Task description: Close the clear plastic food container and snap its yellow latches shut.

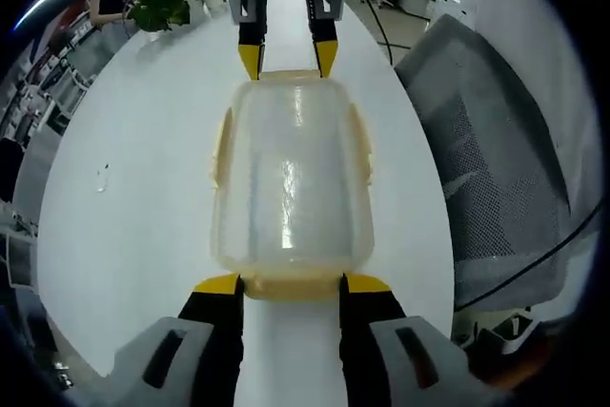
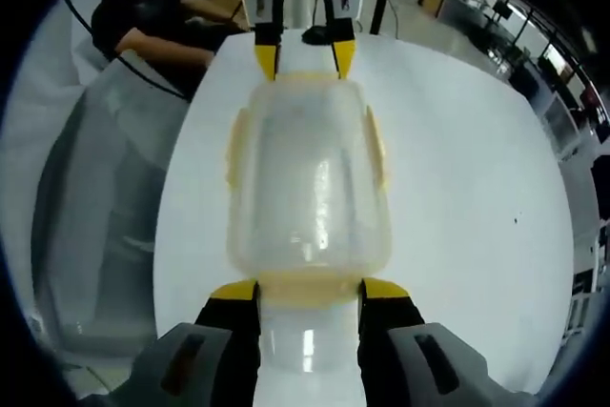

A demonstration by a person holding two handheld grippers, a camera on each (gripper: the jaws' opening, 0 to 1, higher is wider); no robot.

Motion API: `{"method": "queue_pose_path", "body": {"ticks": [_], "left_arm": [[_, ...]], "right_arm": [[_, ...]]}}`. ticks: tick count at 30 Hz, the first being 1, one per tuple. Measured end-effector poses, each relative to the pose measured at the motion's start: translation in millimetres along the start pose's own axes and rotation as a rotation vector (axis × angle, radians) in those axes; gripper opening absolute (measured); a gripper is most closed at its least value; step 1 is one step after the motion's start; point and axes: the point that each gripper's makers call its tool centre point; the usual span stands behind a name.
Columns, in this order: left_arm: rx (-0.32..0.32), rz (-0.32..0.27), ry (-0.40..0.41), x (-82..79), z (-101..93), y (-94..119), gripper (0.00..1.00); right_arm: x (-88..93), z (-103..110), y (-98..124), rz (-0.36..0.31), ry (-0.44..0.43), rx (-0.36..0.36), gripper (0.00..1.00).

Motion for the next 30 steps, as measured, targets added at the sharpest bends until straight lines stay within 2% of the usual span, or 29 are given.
{"method": "queue_pose_path", "body": {"ticks": [30], "left_arm": [[-0.01, -0.008, 0.01, -47.8, -1.2, -19, 0.38]], "right_arm": [[49.8, 0, 18, 0.001, 0.009, -0.011, 0.38]]}}
Point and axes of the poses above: the point that each gripper's makers call its tool centre point, and the gripper's own axes: y roughly backward along the fingers, z roughly to its left, x roughly out of its underside, and after that the axes turned 3 degrees about y, right-handed
